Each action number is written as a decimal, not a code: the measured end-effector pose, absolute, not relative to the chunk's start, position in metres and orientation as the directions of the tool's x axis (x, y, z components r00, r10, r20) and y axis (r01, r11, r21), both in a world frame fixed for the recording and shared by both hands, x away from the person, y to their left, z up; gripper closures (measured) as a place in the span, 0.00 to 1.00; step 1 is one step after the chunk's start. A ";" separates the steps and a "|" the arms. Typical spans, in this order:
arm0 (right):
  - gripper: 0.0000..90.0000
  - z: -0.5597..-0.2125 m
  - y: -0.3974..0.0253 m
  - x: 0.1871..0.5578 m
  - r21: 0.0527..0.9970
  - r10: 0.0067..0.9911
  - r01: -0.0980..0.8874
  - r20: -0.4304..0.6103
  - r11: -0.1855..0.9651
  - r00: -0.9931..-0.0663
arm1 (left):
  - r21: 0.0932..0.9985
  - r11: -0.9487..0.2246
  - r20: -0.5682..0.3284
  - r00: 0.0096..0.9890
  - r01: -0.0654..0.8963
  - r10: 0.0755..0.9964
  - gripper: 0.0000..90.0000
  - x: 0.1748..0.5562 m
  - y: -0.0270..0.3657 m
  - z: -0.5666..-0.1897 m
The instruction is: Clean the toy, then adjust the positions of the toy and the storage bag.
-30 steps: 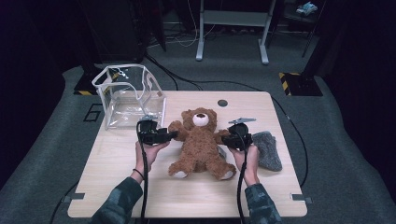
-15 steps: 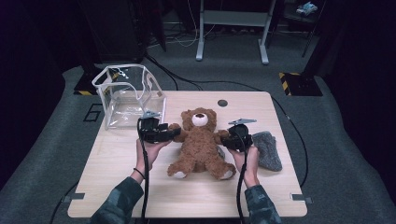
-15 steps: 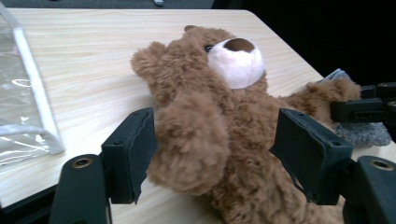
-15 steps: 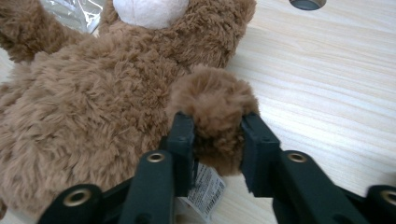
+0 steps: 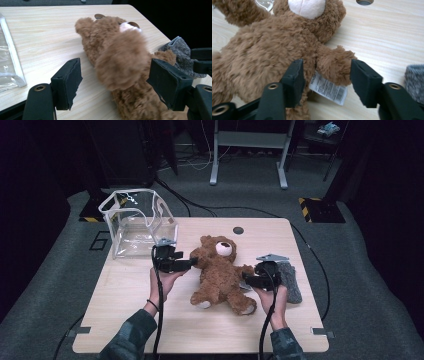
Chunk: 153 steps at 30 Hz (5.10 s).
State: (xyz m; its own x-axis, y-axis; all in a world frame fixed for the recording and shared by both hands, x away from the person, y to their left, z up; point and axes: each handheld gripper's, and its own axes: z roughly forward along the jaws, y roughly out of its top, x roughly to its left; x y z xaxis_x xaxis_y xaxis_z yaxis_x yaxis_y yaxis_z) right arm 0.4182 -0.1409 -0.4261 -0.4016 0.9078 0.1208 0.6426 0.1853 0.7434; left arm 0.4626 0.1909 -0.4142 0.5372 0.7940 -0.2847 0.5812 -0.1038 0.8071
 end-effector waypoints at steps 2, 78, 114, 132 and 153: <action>0.43 -0.429 -0.146 0.414 0.747 0.909 0.640 0.122 0.180 -0.397 | 0.807 -0.095 -0.293 0.534 0.583 0.793 0.28 0.463 0.192 -0.413; 0.90 -0.468 -0.144 0.452 0.719 0.906 0.687 0.217 0.103 -0.363 | 0.759 -0.207 -0.206 0.530 0.617 0.823 0.79 0.474 0.155 -0.434; 0.92 -0.414 -0.082 0.419 0.813 0.849 0.533 0.097 0.233 -0.519 | 0.718 -0.118 -0.285 0.444 0.686 0.849 0.25 0.493 0.179 -0.411; 0.92 -0.425 -0.100 0.427 0.794 0.860 0.564 0.110 0.225 -0.498 | 0.504 -0.310 -0.338 0.515 0.806 0.788 0.13 0.552 0.113 -0.448; 0.17 -0.456 -0.142 0.398 0.750 0.895 0.630 0.122 0.201 -0.430 | 0.567 -0.332 -0.292 0.561 0.754 0.775 0.60 0.532 0.104 -0.457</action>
State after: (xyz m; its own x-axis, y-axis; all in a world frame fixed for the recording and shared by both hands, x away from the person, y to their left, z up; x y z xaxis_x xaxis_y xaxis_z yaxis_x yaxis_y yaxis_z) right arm 0.3982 -0.1424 -0.4561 -0.4302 0.8945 0.1217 0.6297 0.2007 0.7505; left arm 0.5324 0.1039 -0.4571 0.5606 0.7750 -0.2919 0.7540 -0.3320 0.5667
